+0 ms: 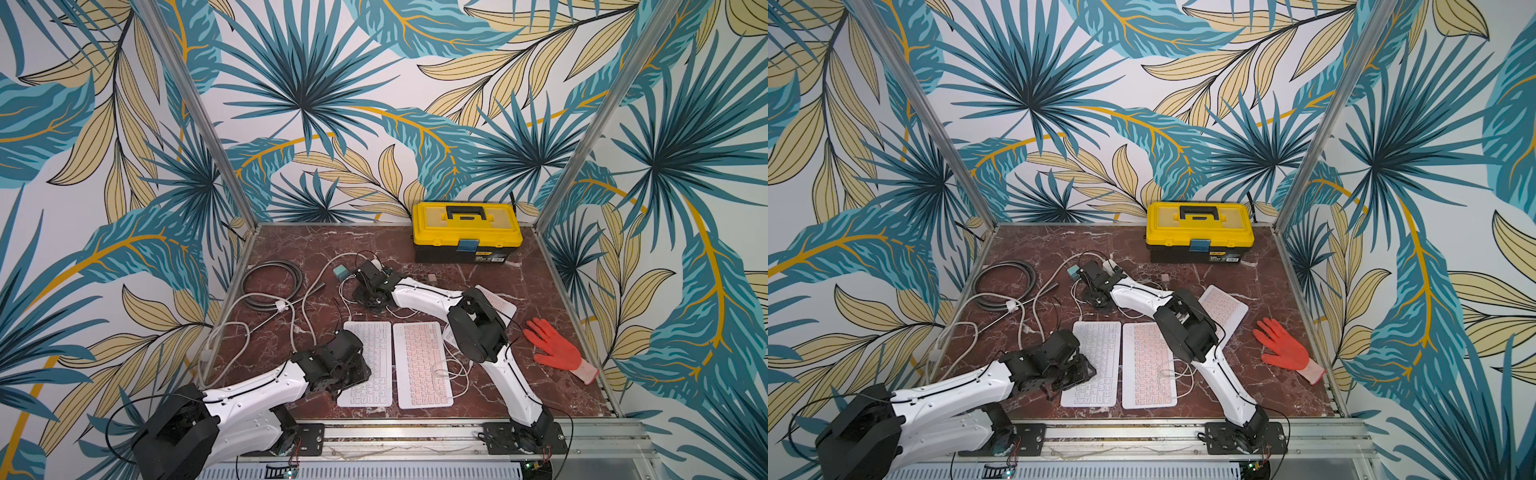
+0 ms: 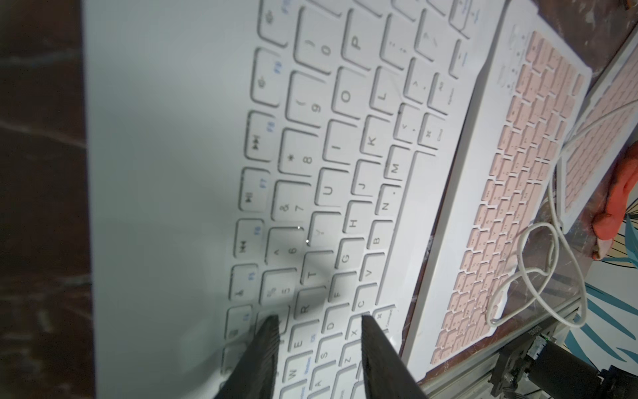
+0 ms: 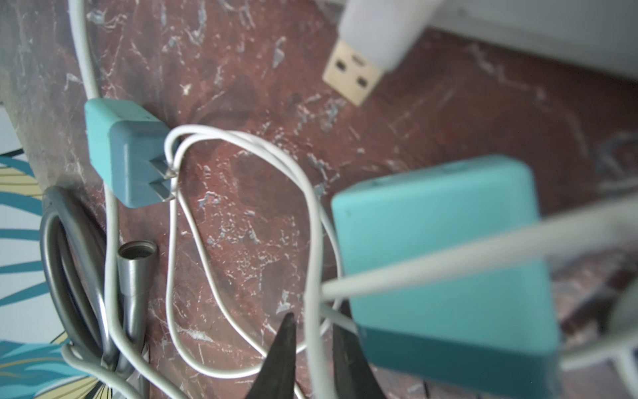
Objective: Unplug the wireless keyboard
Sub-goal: Adjust the keyboard at the center of the board.
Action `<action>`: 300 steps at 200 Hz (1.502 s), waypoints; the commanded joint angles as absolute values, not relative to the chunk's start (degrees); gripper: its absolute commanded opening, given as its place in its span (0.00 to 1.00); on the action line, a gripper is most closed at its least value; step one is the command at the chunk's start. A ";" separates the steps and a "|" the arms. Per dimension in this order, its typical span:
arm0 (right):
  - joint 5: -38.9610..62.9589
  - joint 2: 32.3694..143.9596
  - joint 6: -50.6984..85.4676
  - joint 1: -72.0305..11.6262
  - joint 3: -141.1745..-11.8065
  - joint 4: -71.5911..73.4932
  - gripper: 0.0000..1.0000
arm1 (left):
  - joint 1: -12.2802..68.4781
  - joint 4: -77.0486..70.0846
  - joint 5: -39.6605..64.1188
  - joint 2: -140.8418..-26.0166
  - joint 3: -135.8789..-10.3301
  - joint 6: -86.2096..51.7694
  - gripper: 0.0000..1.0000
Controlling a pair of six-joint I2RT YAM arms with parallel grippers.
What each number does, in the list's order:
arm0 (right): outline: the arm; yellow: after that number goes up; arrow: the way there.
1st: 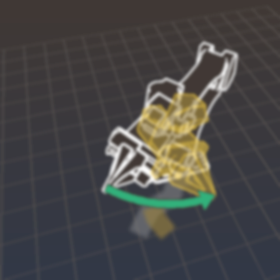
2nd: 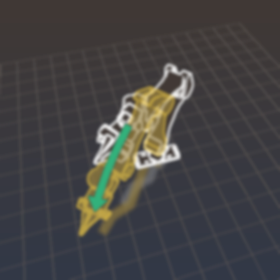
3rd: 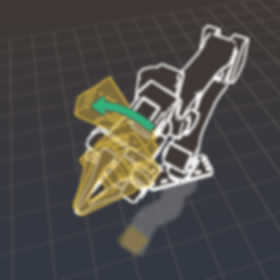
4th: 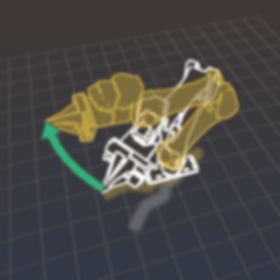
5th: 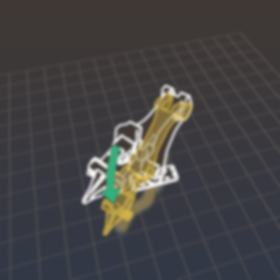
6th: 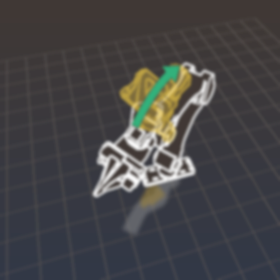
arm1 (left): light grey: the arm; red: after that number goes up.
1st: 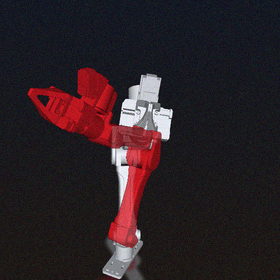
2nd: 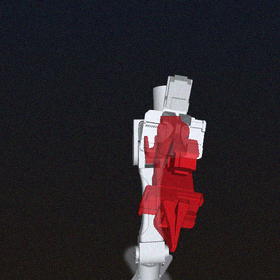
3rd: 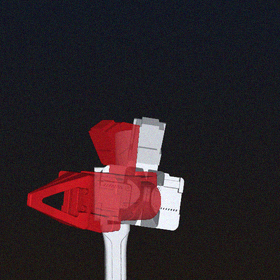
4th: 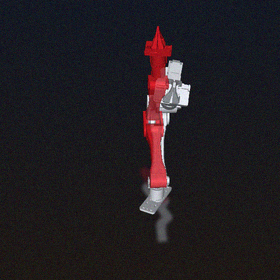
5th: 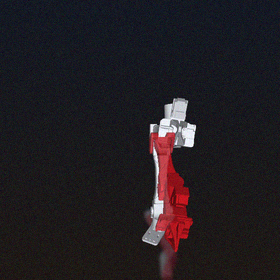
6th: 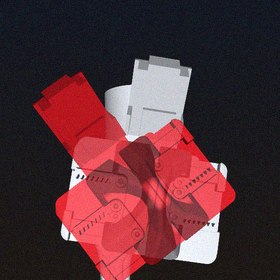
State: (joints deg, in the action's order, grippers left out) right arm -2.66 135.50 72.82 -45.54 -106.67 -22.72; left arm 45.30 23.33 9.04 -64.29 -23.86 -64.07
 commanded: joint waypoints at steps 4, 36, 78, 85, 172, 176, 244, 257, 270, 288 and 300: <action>-1.54 134.60 67.29 -44.23 -102.96 -25.06 0.25 | 44.14 44.46 9.23 -67.59 -21.41 -62.88 0.43; -0.47 131.49 63.20 -44.04 -100.05 -24.12 0.27 | 39.14 47.08 7.43 -68.02 -25.16 -58.96 0.43; 2.00 126.91 58.43 -43.51 -94.50 -19.80 0.28 | 32.17 49.57 6.30 -68.29 -29.94 -54.65 0.43; 2.55 126.32 57.27 -43.42 -93.92 -19.08 0.29 | 31.14 49.62 6.62 -68.42 -30.24 -54.23 0.43; 12.98 123.19 53.73 -42.56 -86.55 -13.66 0.29 | 19.65 52.99 -0.67 -71.06 -40.83 -47.37 0.43; 13.43 123.12 53.85 -42.55 -85.87 -13.42 0.28 | 19.54 53.00 -0.62 -71.61 -41.28 -47.16 0.43; 13.68 119.79 51.78 -43.23 -76.87 -16.94 0.28 | 22.29 52.91 5.97 -71.30 -44.14 -57.00 0.44; 14.57 119.45 51.68 -43.75 -75.72 -17.08 0.28 | 23.71 53.00 6.74 -69.96 -42.69 -60.87 0.45; 15.62 119.33 52.30 -44.25 -74.18 -15.45 0.28 | 25.60 52.91 7.72 -69.14 -40.24 -65.06 0.46; 16.26 119.08 53.01 -44.47 -72.59 -14.09 0.27 | 29.17 53.35 8.67 -68.37 -37.93 -69.31 0.46; 15.87 118.54 53.00 -44.48 -71.52 -13.26 0.27 | 30.95 55.75 7.71 -67.64 -38.15 -70.86 0.47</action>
State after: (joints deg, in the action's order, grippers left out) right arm 15.44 117.80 52.90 -43.75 -75.48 -10.41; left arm 27.77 52.07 7.16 -69.01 -39.31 -63.59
